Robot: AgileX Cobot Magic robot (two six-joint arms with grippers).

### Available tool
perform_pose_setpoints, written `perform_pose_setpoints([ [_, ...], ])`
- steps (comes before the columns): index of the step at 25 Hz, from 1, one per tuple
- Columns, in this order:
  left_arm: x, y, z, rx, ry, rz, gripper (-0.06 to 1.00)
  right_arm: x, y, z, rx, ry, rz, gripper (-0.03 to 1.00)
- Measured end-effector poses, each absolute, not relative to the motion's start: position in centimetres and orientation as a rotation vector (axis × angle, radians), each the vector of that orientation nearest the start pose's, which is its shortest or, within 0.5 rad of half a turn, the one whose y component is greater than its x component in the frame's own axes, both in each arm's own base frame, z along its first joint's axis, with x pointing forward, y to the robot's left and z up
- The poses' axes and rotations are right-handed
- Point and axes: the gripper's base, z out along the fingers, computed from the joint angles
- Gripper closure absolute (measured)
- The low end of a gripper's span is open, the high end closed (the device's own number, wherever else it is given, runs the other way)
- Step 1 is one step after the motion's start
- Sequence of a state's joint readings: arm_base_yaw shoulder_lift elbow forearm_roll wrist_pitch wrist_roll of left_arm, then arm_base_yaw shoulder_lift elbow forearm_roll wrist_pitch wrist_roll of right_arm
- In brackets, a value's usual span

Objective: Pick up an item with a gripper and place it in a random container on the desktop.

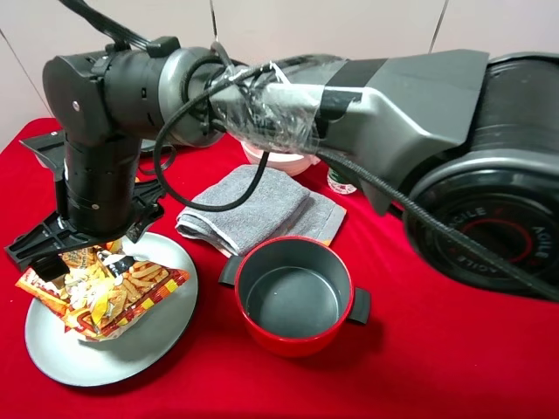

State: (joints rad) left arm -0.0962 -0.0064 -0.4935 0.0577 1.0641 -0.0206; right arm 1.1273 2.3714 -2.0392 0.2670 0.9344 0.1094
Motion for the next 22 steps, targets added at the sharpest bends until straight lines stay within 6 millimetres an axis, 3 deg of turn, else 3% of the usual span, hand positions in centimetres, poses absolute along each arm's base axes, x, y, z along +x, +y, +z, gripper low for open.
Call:
perform_pose_setpoints([
  [7, -0.5, 0.5, 27.5, 0.075, 2.045, -0.004, -0.01, 20.5, 46.4, 18.0, -1.301, 2.620, 0.563, 0.27],
  [22, -0.5, 0.5, 27.5, 0.075, 2.045, -0.004, -0.01, 22.8, 43.1, 21.5, -1.317, 2.683, 0.506, 0.27],
])
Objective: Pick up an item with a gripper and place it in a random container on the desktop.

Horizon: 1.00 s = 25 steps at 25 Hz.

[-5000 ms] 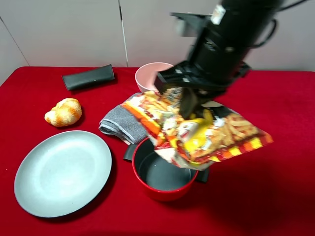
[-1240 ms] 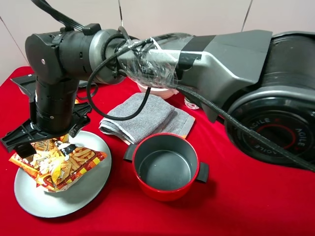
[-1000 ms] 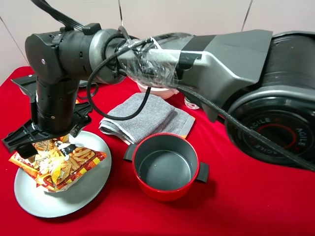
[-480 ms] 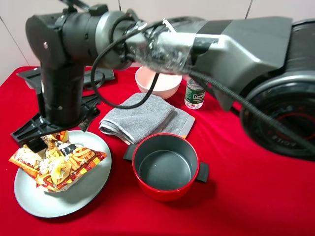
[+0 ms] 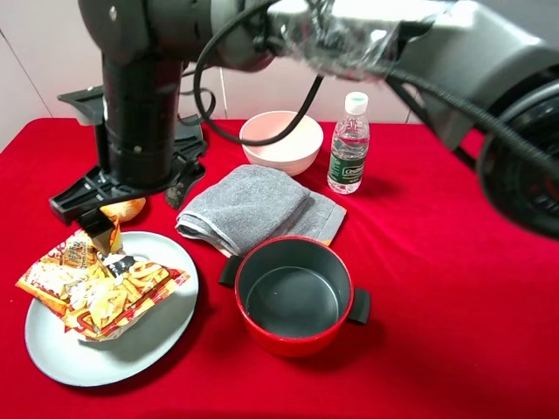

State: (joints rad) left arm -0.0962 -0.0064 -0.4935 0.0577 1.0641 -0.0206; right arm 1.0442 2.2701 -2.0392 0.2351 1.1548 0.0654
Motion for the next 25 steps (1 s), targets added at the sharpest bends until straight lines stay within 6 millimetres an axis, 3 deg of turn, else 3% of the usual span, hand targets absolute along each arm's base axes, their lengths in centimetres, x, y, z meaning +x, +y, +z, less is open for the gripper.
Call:
perform_pose_setpoints([
  [8, -0.5, 0.5, 27.5, 0.075, 2.045, -0.004, -0.01, 23.7, 41.6, 23.1, -1.359, 2.671, 0.475, 0.27],
  [17, -0.5, 0.5, 27.5, 0.075, 2.045, -0.004, -0.01, 24.6, 39.5, 27.3, -1.354, 2.554, 0.448, 0.27],
  [25, -0.5, 0.5, 27.5, 0.075, 2.044, -0.004, -0.01, 24.5, 36.2, 28.9, -1.354, 2.557, 0.415, 0.27],
])
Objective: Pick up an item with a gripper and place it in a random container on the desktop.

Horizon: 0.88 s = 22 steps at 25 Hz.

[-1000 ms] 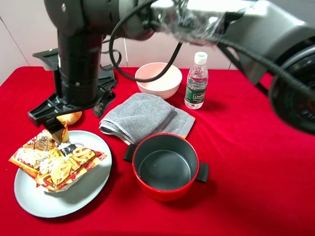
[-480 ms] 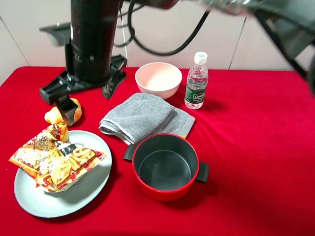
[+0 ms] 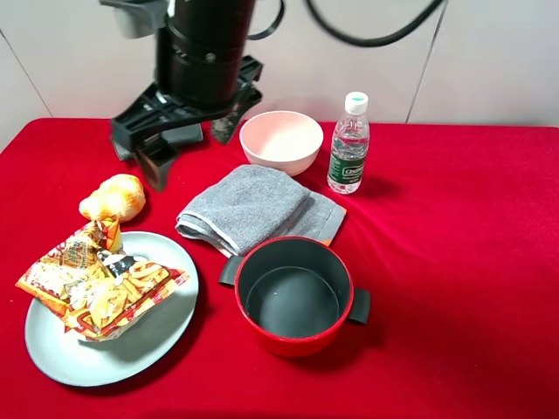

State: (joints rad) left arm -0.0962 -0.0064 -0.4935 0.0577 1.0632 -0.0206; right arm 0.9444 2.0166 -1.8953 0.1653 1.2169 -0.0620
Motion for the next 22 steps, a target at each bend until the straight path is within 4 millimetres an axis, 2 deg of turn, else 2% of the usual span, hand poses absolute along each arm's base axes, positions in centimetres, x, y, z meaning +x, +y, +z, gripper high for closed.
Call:
perform_pose_setpoints([
  [9, -0.5, 0.5, 27.5, 0.075, 2.044, -0.004, -0.01, 23.4, 32.2, 30.2, -1.373, 2.568, 0.387, 0.27],
  [22, -0.5, 0.5, 27.5, 0.075, 2.044, -0.004, -0.01, 19.6, 25.1, 31.8, -1.392, 2.561, 0.280, 0.27],
])
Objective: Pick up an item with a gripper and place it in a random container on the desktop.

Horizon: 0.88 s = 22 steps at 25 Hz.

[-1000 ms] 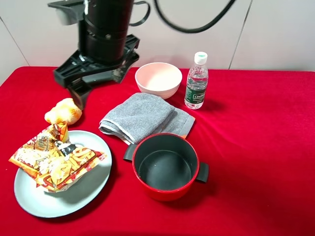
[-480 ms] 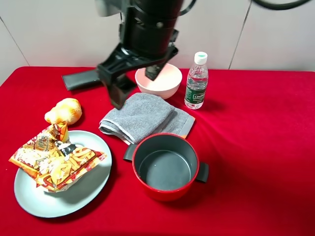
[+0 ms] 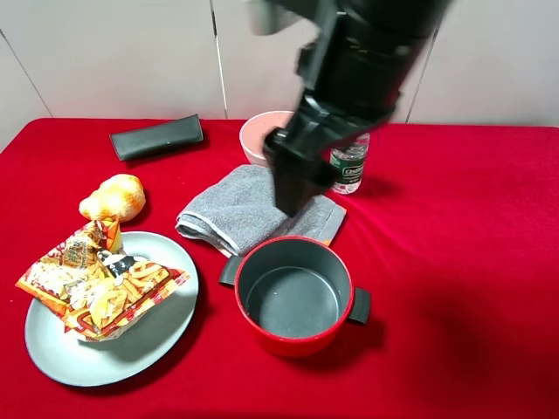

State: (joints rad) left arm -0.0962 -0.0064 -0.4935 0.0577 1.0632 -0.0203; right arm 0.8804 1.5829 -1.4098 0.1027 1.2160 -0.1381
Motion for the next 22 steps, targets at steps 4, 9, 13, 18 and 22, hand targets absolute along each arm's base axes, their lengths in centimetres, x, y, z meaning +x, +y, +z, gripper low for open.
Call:
perform_pose_setpoints([
  [4, -0.5, 0.5, 27.5, 0.075, 2.044, -0.004, -0.01, 17.9, 22.8, 32.1, -1.395, 2.551, 0.252, 0.27],
  [9, -0.5, 0.5, 27.5, 0.075, 2.044, -0.004, -0.01, 15.9, 19.8, 32.5, -1.372, 2.532, 0.207, 0.27],
  [13, -0.5, 0.5, 27.5, 0.076, 2.044, -0.003, -0.01, 14.3, 17.5, 32.8, -1.330, 2.525, 0.190, 0.27],
  [18, -0.5, 0.5, 27.5, 0.076, 2.044, -0.003, -0.01, 12.2, 14.9, 32.3, -1.313, 2.515, 0.197, 0.27],
  [22, -0.5, 0.5, 27.5, 0.076, 2.044, -0.003, -0.01, 10.3, 12.6, 31.8, -1.302, 2.493, 0.209, 0.27],
])
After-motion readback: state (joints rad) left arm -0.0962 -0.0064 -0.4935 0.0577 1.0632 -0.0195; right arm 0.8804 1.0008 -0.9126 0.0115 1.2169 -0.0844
